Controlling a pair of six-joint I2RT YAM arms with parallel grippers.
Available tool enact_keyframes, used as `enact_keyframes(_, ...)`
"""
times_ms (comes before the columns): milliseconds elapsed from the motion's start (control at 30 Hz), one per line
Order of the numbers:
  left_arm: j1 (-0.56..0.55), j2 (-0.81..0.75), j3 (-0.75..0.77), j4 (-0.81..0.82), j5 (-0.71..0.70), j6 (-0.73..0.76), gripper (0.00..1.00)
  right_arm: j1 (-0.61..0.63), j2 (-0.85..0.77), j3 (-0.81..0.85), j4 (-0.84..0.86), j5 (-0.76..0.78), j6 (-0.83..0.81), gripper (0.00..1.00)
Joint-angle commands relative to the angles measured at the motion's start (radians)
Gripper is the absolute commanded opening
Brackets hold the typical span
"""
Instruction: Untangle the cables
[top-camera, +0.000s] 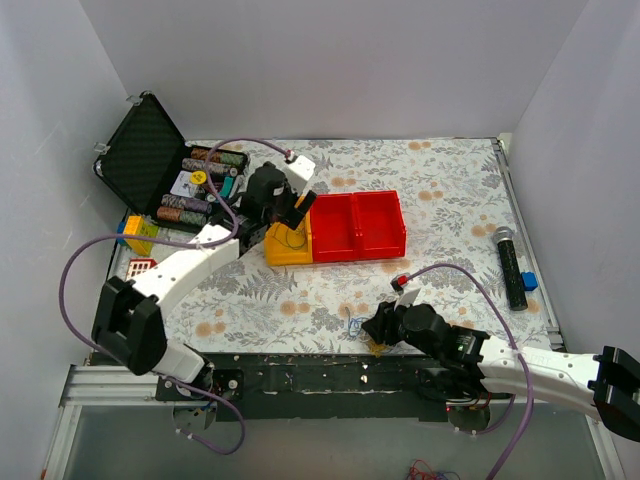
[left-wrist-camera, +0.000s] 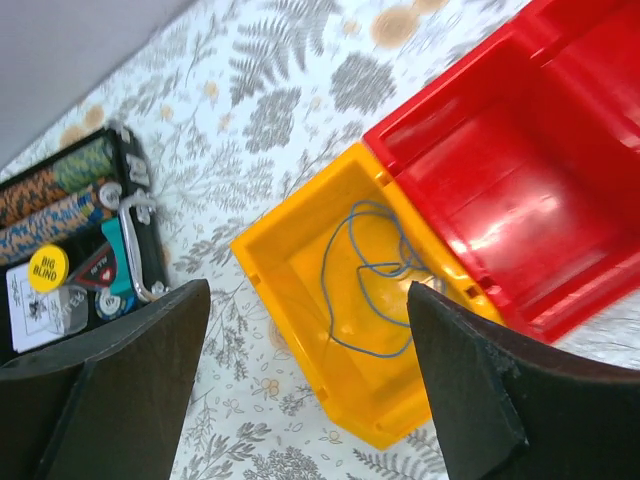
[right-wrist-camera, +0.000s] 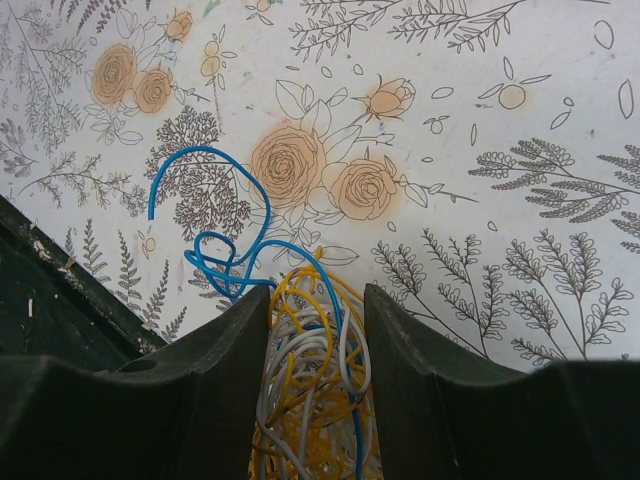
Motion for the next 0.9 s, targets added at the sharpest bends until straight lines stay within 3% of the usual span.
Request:
enact_keyframes(0,0.003,-0.15,0.056,-0.157,0.242,-0.031,0.81,0.004,0.004,0.041,0.032,-0.001,-0.013,0.5)
enact_keyframes(133,-0.023,-0.242,-0.031,-0.238,0.607,-0.019,0.88,0.004,0.026,0.045,0.061,-0.005,-0.015,0.5)
enact_keyframes(267,-0.102,-0.262,-0.157,-0.241,0.75,-0.031,0.92,0.004,0.055,0.065,0.072,-0.013,-0.02,0.49)
enact_keyframes(467,-0.253,-0.219,-0.277,-0.234,0.729,0.039,0.93,0.004,0.061,0.074,0.074,-0.008,-0.021,0.49)
enact_keyframes(867,-0.397,-0.006,-0.163,-0.175,0.706,0.101,0.93,0.004,0.035,0.047,0.084,0.004,-0.007,0.48)
